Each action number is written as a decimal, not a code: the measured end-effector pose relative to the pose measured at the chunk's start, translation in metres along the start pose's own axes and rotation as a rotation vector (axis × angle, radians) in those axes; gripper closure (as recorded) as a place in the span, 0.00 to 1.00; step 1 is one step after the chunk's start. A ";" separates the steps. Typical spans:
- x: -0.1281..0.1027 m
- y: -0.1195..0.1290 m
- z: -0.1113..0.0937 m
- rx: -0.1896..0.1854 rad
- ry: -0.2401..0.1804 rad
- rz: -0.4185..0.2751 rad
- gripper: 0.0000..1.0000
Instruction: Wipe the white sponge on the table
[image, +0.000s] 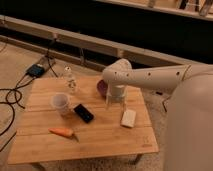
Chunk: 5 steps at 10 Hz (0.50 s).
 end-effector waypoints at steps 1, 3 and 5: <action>-0.001 -0.010 0.007 0.003 0.008 0.012 0.35; -0.003 -0.022 0.018 0.001 0.023 0.030 0.35; -0.004 -0.027 0.031 -0.007 0.044 0.042 0.35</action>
